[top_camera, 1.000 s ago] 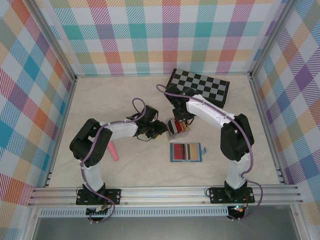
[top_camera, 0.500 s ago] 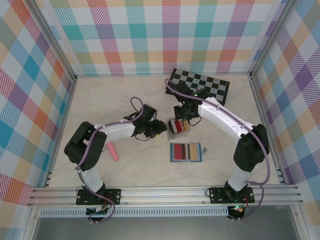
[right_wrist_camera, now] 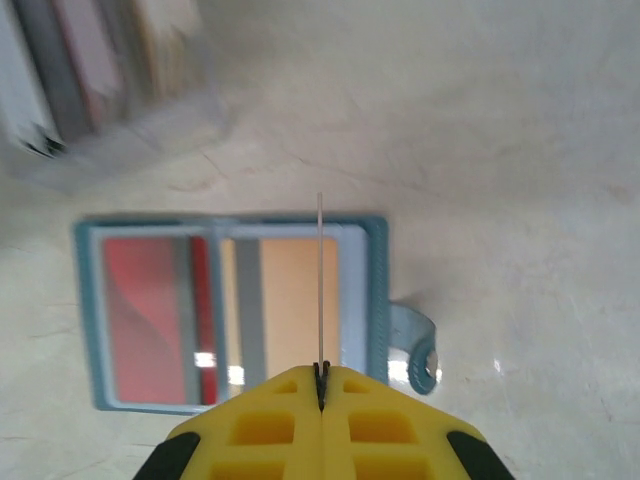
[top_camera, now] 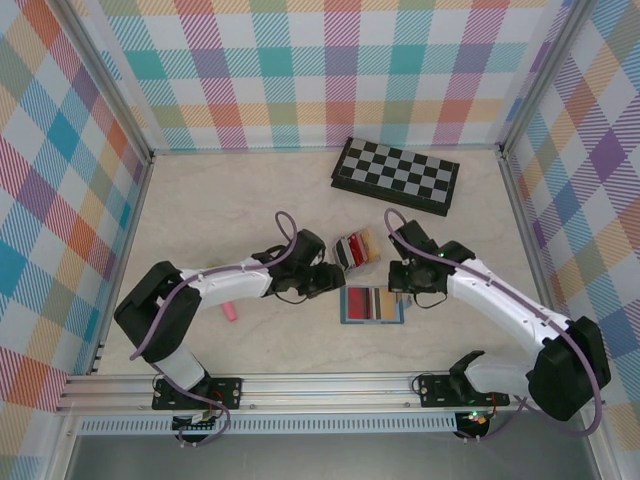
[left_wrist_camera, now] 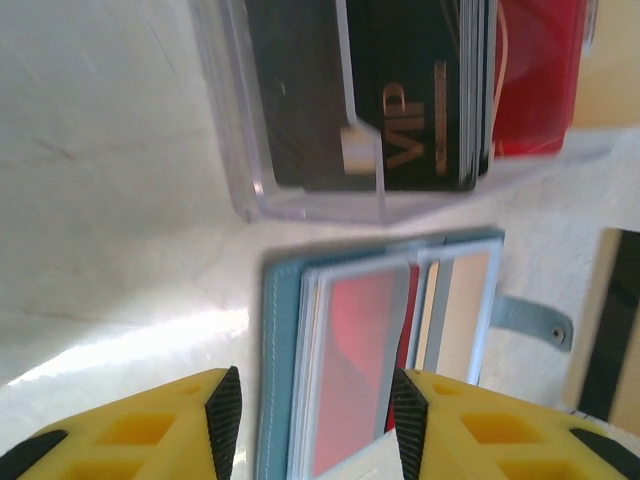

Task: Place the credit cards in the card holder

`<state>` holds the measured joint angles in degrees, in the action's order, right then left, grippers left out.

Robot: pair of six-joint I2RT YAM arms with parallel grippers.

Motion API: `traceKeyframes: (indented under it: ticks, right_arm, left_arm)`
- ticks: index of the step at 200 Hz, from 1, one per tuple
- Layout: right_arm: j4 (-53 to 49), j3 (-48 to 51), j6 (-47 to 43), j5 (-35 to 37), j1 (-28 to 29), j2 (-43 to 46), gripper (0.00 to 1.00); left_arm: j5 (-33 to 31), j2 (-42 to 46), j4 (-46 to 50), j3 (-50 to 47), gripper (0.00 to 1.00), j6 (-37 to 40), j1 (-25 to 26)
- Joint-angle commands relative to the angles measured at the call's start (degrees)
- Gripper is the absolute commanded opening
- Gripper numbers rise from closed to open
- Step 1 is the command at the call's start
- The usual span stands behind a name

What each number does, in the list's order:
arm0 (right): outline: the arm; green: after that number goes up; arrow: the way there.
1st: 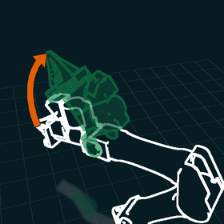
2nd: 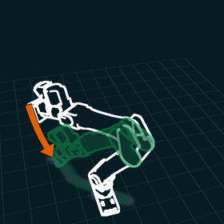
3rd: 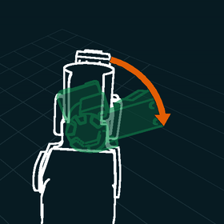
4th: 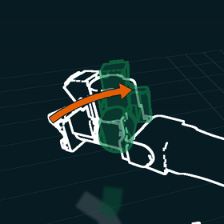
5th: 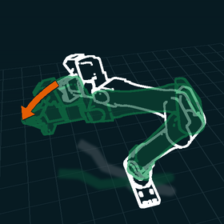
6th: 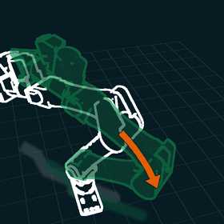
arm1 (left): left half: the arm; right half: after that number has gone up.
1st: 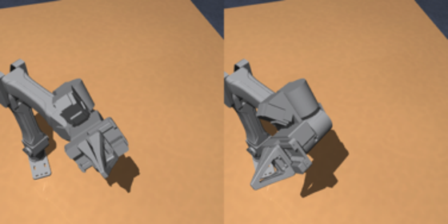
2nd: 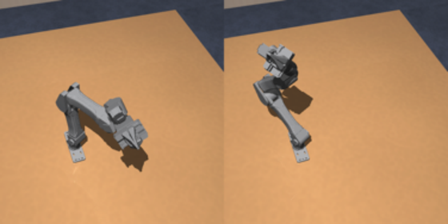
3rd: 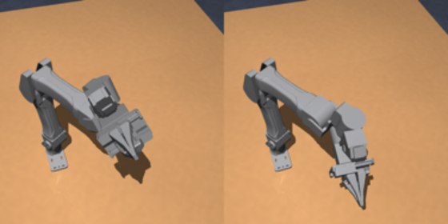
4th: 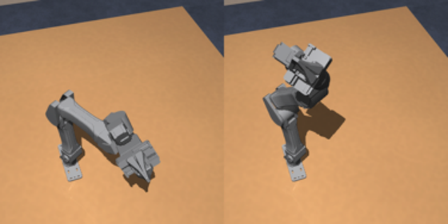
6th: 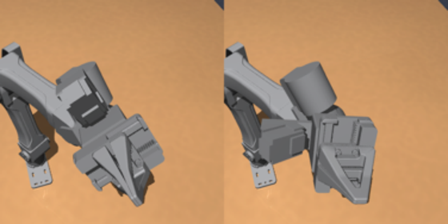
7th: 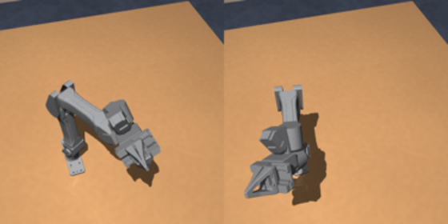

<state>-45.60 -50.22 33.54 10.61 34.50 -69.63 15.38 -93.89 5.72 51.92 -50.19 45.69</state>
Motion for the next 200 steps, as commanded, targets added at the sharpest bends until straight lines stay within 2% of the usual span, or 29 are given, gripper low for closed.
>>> traceKeyframes:
  ticks: [1, 65, 111, 178, 200]
  right_arm:
    - [4.5, 3.4, 2.8, -0.4, 0.1, 2.2, 0.0]
    - [10.6, 10.3, 2.7, -1.1, 0.1, 1.7, 0.01]
    - [10.3, 11.4, 1.5, 0.4, 0.2, 0.1, 0.01]
    - [10.2, 12.4, -0.4, 0.8, 0.2, 3.9, 0.01]
    - [11.9, 13.6, -0.8, -0.9, 0.2, 2.9, 0.01]
  left_arm:
    - [-1.0, -0.5, -1.0, -0.7, 0.46, -1.1, 1.8]
    - [-0.6, -4.9, -1.5, 0.4, 0.46, -1.4, 3.3]
    - [-0.3, -7.4, -1.5, 0.8, 0.45, -1.2, 3.5]
    - [0.4, -9.6, -1.3, 2.0, 0.42, -0.9, 4.0]
    - [0.8, -10.2, -1.1, 2.6, 0.41, -0.7, 4.3]
